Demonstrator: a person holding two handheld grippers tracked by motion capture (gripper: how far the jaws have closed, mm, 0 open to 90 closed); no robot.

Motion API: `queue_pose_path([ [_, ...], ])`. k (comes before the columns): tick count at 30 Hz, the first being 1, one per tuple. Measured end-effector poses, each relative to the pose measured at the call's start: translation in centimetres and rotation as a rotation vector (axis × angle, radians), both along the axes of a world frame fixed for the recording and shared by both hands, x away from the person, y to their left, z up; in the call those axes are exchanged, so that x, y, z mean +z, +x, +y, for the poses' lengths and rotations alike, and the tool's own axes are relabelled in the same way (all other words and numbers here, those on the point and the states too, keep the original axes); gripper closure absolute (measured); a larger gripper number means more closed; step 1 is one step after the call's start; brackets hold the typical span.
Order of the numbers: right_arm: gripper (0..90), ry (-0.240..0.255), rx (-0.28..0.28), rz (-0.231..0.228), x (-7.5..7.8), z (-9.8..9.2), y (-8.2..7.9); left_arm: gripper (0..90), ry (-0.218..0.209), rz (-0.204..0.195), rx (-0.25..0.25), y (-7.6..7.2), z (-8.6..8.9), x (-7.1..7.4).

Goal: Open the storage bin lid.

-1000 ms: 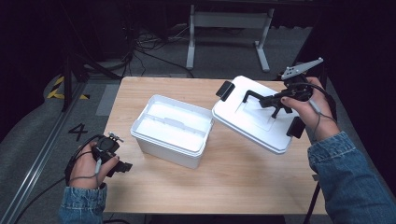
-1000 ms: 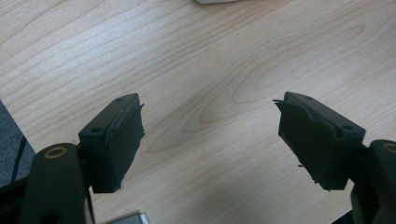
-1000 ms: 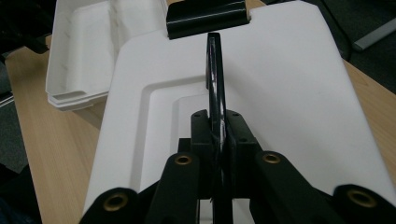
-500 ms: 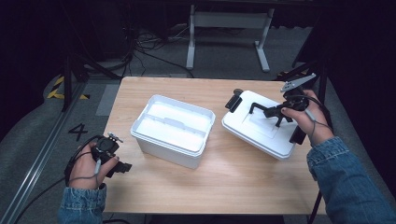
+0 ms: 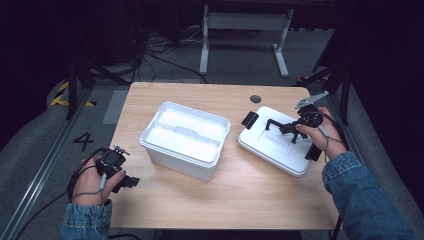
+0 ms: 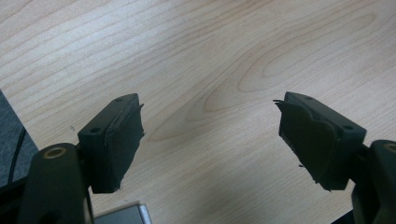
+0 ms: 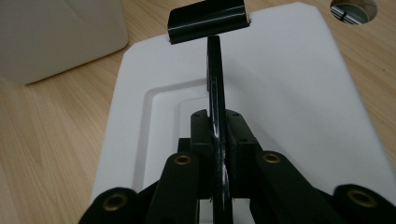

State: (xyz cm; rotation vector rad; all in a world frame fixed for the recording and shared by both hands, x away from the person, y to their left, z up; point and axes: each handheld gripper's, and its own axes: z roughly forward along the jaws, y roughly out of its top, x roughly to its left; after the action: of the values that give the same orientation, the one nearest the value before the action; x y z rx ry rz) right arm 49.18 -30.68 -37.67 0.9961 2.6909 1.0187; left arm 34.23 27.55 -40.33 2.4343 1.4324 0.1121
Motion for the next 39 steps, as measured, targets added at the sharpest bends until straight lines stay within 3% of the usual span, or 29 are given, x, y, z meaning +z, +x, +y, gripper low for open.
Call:
queue_pose_path([
  [13,84.3,0.022,-0.023,0.028,-3.3,-0.7,0.7,21.5,-0.003,-0.002,0.009,-0.7,0.4,-0.2],
  [22,83.5,0.024,-0.046,0.049,-4.6,-1.3,0.8,21.3,-0.002,0.005,0.004,-0.5,0.4,-0.2],
  [28,77.1,0.045,-0.094,0.046,-4.6,-1.8,0.8,21.3,-0.003,0.002,0.001,-0.4,0.2,-0.2],
  [34,60.6,0.037,-0.148,-0.021,-3.9,-2.4,0.6,21.0,-0.006,0.005,0.001,-0.3,0.2,-0.3],
  [39,56.6,0.052,-0.148,-0.062,-2.6,-2.6,0.2,20.9,-0.008,0.004,0.000,-0.4,0.3,-0.2],
])
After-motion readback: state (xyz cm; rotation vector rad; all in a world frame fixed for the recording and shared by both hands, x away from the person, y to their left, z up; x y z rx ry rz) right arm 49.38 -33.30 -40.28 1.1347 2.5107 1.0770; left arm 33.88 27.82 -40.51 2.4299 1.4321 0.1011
